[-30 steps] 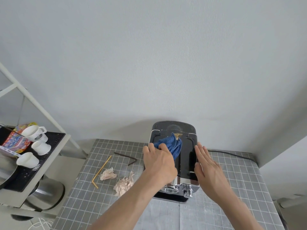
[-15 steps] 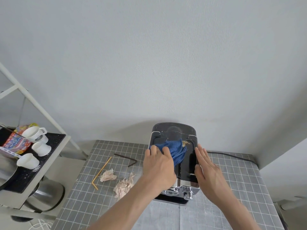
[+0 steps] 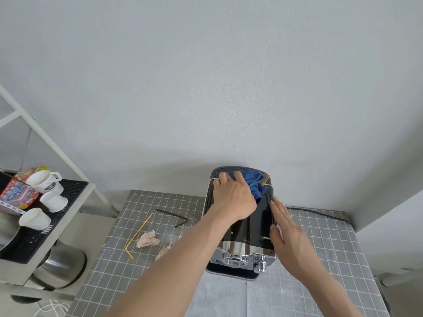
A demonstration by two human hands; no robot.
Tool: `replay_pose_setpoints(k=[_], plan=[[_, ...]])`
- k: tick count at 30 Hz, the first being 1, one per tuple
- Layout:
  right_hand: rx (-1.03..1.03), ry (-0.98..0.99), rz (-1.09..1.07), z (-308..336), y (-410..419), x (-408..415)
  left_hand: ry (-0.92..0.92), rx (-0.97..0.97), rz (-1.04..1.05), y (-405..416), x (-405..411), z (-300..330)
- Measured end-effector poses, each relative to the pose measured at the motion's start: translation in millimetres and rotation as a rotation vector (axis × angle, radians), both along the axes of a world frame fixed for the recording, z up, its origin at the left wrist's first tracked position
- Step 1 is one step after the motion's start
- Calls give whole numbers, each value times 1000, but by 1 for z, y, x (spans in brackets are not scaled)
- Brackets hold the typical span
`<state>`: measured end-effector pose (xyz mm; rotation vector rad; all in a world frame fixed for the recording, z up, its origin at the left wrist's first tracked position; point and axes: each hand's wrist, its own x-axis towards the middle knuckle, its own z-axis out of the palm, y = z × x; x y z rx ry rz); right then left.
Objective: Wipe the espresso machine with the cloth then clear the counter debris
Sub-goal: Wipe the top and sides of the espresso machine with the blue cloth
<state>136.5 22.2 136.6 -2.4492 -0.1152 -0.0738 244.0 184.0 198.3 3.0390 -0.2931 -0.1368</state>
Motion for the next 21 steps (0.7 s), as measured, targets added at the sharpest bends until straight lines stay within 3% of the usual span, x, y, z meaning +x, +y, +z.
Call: replay_pose_setpoints(k=[10, 21], plan=[[17, -1, -11, -1, 0, 0, -94, 57, -45, 8, -47, -10], [-2, -4, -7, 4, 3, -2, -26, 151, -88, -3, 27, 9]])
